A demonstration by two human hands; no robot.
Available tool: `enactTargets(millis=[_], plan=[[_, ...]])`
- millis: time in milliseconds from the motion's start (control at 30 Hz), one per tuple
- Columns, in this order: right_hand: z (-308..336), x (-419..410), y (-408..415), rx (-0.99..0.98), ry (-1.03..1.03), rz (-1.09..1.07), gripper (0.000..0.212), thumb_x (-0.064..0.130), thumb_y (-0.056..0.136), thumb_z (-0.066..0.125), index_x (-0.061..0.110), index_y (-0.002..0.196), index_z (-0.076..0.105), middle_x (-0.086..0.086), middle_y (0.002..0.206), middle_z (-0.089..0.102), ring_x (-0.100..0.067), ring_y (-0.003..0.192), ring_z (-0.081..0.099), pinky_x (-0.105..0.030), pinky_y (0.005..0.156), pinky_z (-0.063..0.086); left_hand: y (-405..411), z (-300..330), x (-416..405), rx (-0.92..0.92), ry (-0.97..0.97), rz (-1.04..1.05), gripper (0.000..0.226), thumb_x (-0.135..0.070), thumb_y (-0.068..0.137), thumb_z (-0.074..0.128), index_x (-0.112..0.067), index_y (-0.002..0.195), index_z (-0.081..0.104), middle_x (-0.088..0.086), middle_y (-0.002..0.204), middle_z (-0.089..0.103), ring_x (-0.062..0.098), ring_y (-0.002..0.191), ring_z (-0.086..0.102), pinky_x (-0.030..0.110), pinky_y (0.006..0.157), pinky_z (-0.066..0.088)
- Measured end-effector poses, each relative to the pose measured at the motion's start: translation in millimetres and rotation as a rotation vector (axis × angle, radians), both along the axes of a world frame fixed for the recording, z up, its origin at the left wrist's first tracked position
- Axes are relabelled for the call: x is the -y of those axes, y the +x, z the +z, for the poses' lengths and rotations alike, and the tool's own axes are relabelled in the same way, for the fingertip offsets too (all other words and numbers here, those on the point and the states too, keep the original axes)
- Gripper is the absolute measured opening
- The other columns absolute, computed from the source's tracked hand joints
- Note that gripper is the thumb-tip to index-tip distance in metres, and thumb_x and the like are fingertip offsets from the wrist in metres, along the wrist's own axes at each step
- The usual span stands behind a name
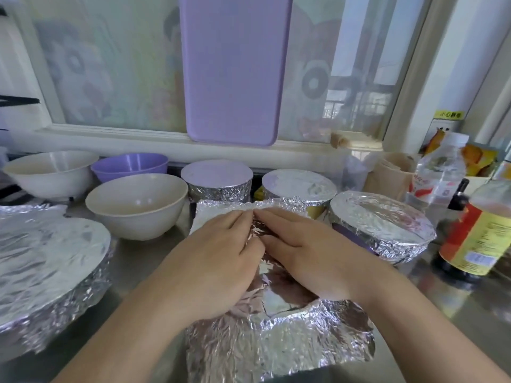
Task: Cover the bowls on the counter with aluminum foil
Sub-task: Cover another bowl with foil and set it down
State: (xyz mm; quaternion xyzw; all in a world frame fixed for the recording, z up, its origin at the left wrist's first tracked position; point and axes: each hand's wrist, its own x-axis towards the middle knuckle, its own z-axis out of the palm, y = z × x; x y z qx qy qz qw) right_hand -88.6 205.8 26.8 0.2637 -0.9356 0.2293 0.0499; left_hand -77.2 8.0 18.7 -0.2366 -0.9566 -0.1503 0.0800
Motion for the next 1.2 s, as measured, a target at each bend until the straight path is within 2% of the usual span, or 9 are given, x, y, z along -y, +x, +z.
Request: enactTargets(millis=[167,300,433,633,733,800,967,1067,1200], plan=[[3,0,5,0.019,0.016,-0.035,0.039,0.040,0.112,0.041,0.040,0.150,0.046,0.023,0.149,0.047,-0.002,0.139,0.044,-0.038,0.117,0.038,-3,10,-2,0.053,0.021,-0.029,0.060,-0.047,0.099,0.015,-0.022,0.142,0.048,-0.011,0.149,0.045,0.008,0.137,0.039,0.031,0.113,0.036],[5,-2,9,0.047,-0.014,-0.131,0.028,0.040,0.110,0.041,0.036,0.133,0.055,0.014,0.130,0.055,-0.008,0.125,0.050,-0.041,0.109,0.042,-20,15,-6,0.114,0.258,-0.076,0.044,-0.036,0.105,0.042,-0.040,0.149,0.050,-0.029,0.148,0.048,-0.012,0.135,0.041,0.012,0.111,0.030],[-1,0,12,-0.062,0.055,-0.196,0.021,0.033,0.110,0.038,0.022,0.104,0.055,0.003,0.107,0.054,-0.022,0.105,0.053,-0.049,0.094,0.047,-16,8,0,0.032,0.485,0.035,0.042,-0.042,0.105,0.049,-0.037,0.145,0.059,-0.028,0.142,0.057,-0.020,0.124,0.045,-0.004,0.095,0.028],[-8,6,14,-0.080,0.078,-0.287,0.012,0.007,0.088,0.048,0.002,0.080,0.054,-0.022,0.088,0.056,-0.044,0.084,0.057,-0.052,0.064,0.054,13,-1,-5,-0.010,0.469,0.090,0.059,-0.052,0.098,0.048,-0.035,0.155,0.044,-0.031,0.156,0.037,-0.014,0.139,0.031,0.010,0.107,0.024],[0,12,22,-0.026,-0.220,-0.311,0.025,0.030,0.105,0.038,0.016,0.089,0.051,-0.006,0.099,0.057,-0.034,0.100,0.055,-0.049,0.083,0.051,19,-6,-5,0.005,0.477,0.025,0.077,-0.067,0.080,0.044,-0.040,0.153,0.044,-0.039,0.151,0.033,-0.020,0.139,0.026,0.010,0.111,0.025],[3,10,22,-0.062,-0.102,-0.372,0.037,0.056,0.104,0.038,0.026,0.088,0.052,0.004,0.100,0.058,-0.022,0.101,0.054,-0.044,0.089,0.046,16,-9,3,0.007,0.497,0.000,0.070,-0.064,0.082,0.050,-0.042,0.149,0.048,-0.041,0.149,0.033,-0.016,0.141,0.030,0.023,0.119,0.032],[9,7,26,-0.067,-0.114,-0.400,0.056,0.068,0.100,0.040,0.021,0.071,0.048,0.002,0.076,0.056,-0.021,0.075,0.054,-0.036,0.058,0.032,7,-14,18,0.043,0.602,-0.044,0.052,-0.053,0.090,0.056,-0.046,0.141,0.057,-0.041,0.149,0.036,-0.005,0.142,0.042,0.044,0.109,0.050],[9,5,26,-0.127,-0.107,-0.422,0.060,0.068,0.099,0.044,0.016,0.070,0.056,0.000,0.068,0.060,-0.021,0.070,0.058,-0.037,0.058,0.039,3,-17,22,-0.091,0.598,-0.038,0.043,-0.043,0.094,0.055,-0.039,0.136,0.063,-0.033,0.146,0.046,-0.007,0.142,0.040,0.032,0.118,0.038],[10,1,22,-0.143,-0.114,-0.451,0.060,0.071,0.094,0.045,0.017,0.081,0.066,0.001,0.072,0.065,-0.024,0.077,0.062,-0.040,0.070,0.051,2,-17,24,-0.147,0.665,-0.018,0.032,-0.032,0.098,0.053,-0.031,0.125,0.071,-0.023,0.137,0.060,-0.001,0.134,0.052,0.008,0.105,0.036]])
